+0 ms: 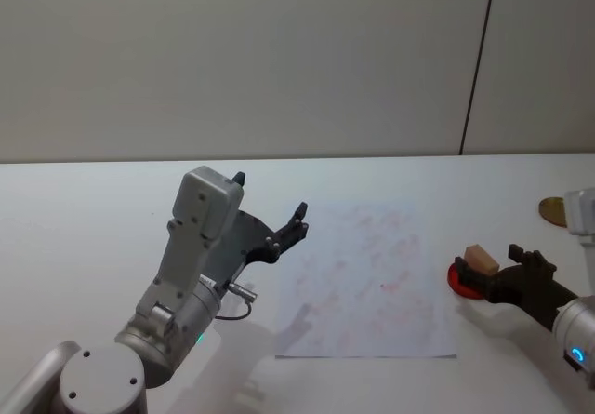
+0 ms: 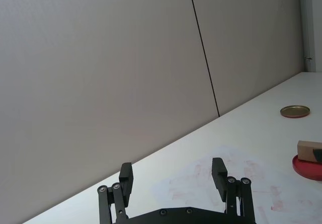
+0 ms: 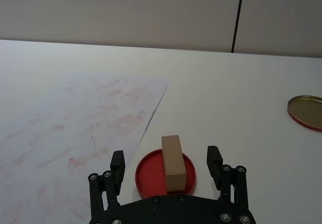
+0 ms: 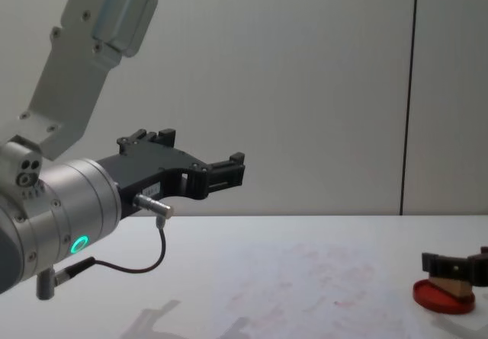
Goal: Use the one hand to pick up the stamp and affix it onto the A4 paper.
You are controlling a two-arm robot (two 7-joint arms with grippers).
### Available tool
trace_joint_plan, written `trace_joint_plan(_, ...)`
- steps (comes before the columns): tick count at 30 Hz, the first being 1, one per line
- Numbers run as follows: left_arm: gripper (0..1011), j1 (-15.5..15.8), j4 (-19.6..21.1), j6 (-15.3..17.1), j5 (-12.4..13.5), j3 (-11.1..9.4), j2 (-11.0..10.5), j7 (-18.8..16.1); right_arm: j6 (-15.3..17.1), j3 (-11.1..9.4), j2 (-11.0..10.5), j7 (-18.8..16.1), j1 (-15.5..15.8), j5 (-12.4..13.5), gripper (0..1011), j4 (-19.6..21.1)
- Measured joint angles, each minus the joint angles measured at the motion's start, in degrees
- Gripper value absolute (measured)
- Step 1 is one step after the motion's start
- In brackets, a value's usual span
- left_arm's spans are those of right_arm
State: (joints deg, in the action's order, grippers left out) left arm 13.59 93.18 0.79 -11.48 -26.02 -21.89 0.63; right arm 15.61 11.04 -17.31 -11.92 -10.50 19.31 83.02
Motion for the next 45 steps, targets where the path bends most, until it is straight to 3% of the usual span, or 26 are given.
trace_joint_plan(3,993,0.0,0.0,0.0,0.0,0.0,0.0,0.0,0.3,0.1,0.2,-0.2,-0.4,-0.2,1001,-0.7)
trace_joint_plan(11,993,0.0,0.0,0.0,0.0,0.0,0.0,0.0,1.0,0.3,0.5,-0.6,-1.3,-0.8,855,-2.3)
trace_joint_plan(29,993,0.0,0.0,0.0,0.0,0.0,0.0,0.0,0.9,0.4,0.7,-1.1,-2.3,-1.6,248,-4.3)
trace_joint_plan(45,993,0.0,0.0,0.0,0.0,0.0,0.0,0.0,-2.7,0.9,0.9,-2.9,-2.2,-2.5,219,-2.2)
